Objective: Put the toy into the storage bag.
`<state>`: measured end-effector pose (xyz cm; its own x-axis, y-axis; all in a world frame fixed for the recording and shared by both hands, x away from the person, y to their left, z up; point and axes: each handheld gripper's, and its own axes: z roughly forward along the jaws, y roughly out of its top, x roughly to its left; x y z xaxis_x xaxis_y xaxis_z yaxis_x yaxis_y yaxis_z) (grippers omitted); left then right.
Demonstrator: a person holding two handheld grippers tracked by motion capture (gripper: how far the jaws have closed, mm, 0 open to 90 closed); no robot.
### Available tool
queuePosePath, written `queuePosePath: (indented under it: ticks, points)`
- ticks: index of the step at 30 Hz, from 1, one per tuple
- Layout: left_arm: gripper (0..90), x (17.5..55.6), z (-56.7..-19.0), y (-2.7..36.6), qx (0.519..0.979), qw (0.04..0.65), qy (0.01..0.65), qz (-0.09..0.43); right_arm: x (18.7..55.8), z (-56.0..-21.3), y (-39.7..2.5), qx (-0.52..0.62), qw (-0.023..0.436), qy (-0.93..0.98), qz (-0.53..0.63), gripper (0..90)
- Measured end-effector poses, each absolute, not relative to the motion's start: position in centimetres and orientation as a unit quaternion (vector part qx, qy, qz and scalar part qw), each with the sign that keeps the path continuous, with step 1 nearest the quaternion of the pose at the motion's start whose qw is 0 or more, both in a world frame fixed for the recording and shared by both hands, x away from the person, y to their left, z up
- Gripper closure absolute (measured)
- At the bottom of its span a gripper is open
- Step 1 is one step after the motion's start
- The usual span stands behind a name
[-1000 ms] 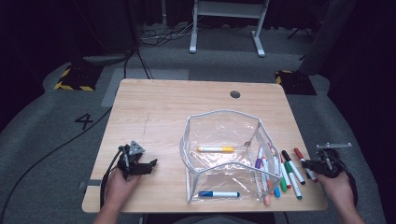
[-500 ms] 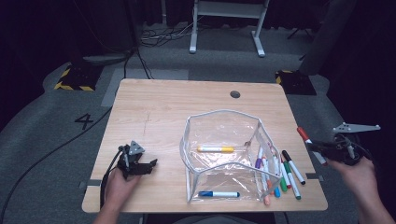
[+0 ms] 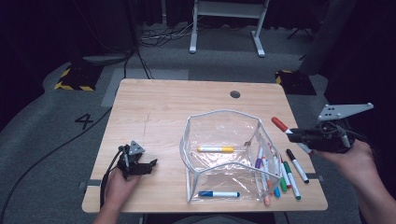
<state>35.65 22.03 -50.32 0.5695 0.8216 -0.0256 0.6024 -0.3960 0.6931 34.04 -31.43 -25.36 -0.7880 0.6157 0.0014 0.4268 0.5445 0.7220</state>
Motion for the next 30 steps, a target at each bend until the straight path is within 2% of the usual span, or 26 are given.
queuePosePath:
  ticks: [12, 16, 19, 30]
  points:
    - [22.4, 35.6, -50.3, 22.0, 0.820, 0.336, 0.434, 0.163, 35.8, -24.9, -23.4, 0.219, 0.075, 0.911, 0.341, 76.4]
    - [22.4, 35.6, -50.3, 22.0, 0.820, 0.336, 0.434, 0.163, 36.3, -25.9, -21.0, 0.195, 0.059, 0.924, 0.325, 76.4]
    - [22.4, 35.6, -50.3, 22.0, 0.820, 0.336, 0.434, 0.163, 36.5, -26.7, -19.5, 0.182, 0.029, 0.927, 0.326, 76.4]
    - [22.4, 35.6, -50.3, 22.0, 0.820, 0.336, 0.434, 0.163, 36.6, -30.1, -15.1, 0.143, -0.009, 0.951, 0.273, 76.4]
